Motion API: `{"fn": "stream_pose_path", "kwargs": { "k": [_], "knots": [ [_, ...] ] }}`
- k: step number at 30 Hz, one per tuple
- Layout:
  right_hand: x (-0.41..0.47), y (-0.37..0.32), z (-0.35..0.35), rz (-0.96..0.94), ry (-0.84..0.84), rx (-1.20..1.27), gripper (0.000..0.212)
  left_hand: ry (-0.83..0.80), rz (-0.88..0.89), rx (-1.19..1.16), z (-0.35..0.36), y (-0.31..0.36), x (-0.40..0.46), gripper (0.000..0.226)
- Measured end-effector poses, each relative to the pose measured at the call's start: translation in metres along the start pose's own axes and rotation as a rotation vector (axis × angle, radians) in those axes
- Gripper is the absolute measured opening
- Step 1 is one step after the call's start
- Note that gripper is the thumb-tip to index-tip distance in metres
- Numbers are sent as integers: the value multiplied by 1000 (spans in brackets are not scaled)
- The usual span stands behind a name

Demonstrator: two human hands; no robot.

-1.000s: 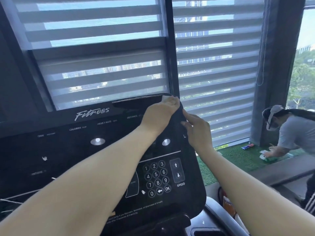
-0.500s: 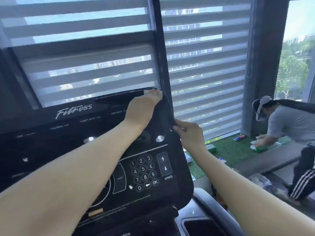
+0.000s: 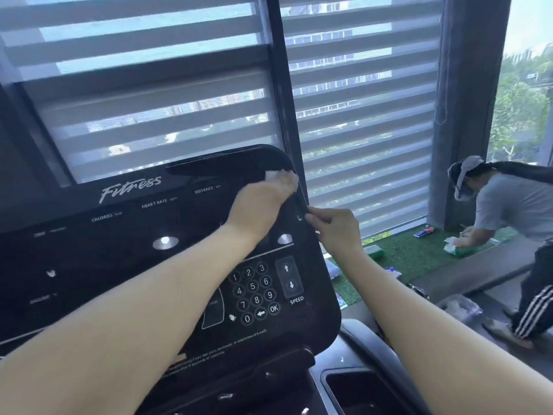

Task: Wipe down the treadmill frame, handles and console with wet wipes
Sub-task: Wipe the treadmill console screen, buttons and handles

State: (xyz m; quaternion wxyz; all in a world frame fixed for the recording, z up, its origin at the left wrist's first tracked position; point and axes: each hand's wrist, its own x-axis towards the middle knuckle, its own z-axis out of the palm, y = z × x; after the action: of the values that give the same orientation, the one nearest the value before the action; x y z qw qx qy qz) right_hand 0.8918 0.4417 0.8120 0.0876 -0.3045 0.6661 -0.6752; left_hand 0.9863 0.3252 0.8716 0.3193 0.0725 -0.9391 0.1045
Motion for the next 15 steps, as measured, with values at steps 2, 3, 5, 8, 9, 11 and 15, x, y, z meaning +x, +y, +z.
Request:
{"fn": "stream_pose_path", "kwargs": {
  "k": [2, 3, 5, 8, 9, 11, 15],
  "knots": [
    [-3, 2, -1, -5, 4, -20, 25, -40, 120, 19, 10, 16, -22, 57],
    [-5, 4, -3, 8, -6, -25, 25, -78, 147, 38, 11, 19, -26, 60],
    [-12, 11, -8, 54, -52, -28, 28, -126, 130, 54, 7, 14, -20, 58],
    [-19, 26, -13, 123, -120, 1, 30, -65, 5, 87, -5, 0, 10, 54],
    [-20, 28, -14, 130, -126, 5, 30, -40, -42, 82, -8, -2, 18, 55],
    [-19, 28, -15, 133, -121, 10, 29, -10, -63, 69, -5, 0, 22, 54],
    [-18, 28, -16, 107, -123, -7, 28, -89, 118, 32, 6, 20, -16, 58]
  ]
}}
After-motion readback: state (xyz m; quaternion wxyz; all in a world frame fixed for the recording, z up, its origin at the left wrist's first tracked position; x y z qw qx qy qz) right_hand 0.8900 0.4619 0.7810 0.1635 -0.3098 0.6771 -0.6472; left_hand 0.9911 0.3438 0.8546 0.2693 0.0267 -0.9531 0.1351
